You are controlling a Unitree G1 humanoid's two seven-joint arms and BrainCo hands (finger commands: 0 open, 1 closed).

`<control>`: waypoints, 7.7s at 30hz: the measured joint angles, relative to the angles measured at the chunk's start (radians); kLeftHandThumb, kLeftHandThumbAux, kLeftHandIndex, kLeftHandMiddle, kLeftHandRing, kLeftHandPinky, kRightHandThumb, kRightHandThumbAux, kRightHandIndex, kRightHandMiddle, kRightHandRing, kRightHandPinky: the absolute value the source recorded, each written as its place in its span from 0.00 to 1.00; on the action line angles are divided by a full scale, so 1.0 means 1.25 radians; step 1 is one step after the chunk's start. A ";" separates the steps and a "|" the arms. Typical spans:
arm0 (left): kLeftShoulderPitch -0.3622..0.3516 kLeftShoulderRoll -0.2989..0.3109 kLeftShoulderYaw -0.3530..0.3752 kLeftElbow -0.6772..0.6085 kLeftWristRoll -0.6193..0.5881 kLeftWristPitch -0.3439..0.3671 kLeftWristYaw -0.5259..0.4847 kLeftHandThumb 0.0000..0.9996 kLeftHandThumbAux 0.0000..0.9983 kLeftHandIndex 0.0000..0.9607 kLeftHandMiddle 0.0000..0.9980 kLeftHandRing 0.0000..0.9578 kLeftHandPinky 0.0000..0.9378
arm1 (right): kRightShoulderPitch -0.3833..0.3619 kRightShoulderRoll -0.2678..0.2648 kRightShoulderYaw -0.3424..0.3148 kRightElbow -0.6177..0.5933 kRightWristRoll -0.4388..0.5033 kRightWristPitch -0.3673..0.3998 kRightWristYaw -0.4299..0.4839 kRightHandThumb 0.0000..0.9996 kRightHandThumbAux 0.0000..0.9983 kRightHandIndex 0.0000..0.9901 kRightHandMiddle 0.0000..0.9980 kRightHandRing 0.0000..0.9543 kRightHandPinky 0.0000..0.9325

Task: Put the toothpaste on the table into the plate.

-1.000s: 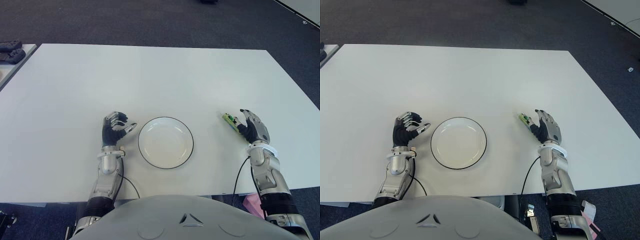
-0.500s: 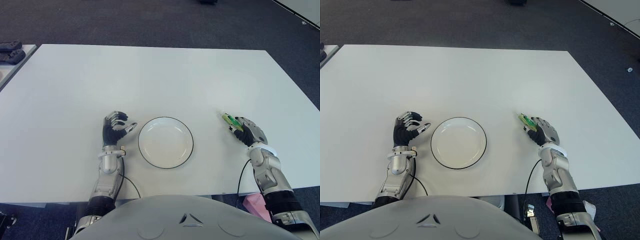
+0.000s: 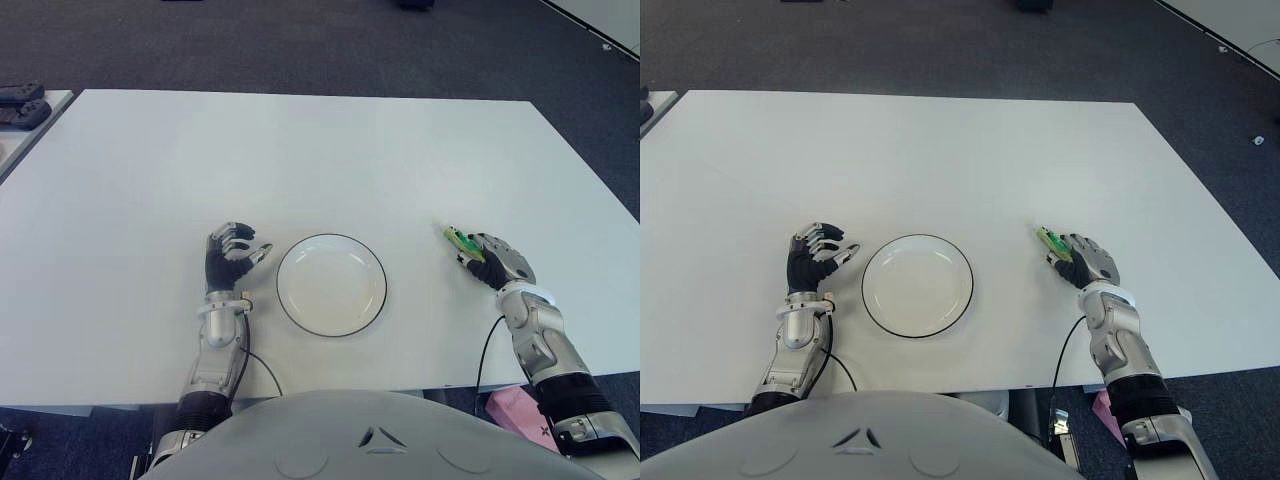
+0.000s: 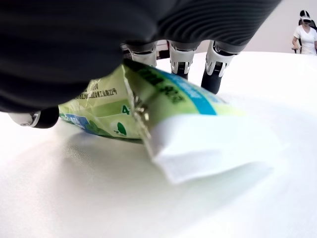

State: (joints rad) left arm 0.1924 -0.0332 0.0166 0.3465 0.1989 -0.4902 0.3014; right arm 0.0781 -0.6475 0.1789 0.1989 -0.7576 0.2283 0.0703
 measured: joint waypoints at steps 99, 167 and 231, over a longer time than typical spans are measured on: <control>0.022 0.016 0.006 -0.025 -0.039 -0.011 -0.029 0.00 1.00 0.49 0.49 0.51 0.50 | -0.088 0.132 -0.030 0.305 0.173 -0.251 -0.554 0.84 0.68 0.41 0.56 0.83 0.86; 0.006 0.011 0.005 -0.007 -0.017 -0.012 0.007 0.12 1.00 0.49 0.46 0.48 0.50 | -0.135 0.153 0.235 -0.028 -0.130 -0.717 -0.258 0.84 0.68 0.41 0.58 0.91 0.93; 0.012 0.015 0.003 -0.021 -0.017 -0.009 0.007 0.08 1.00 0.50 0.46 0.51 0.56 | -0.071 0.114 0.147 -0.131 -0.016 -0.667 -0.158 0.15 0.18 0.00 0.00 0.00 0.00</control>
State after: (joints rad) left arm 0.2077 -0.0141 0.0208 0.3202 0.1776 -0.5012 0.3097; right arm -0.0104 -0.5045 0.3622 0.0348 -0.7771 -0.6058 -0.1270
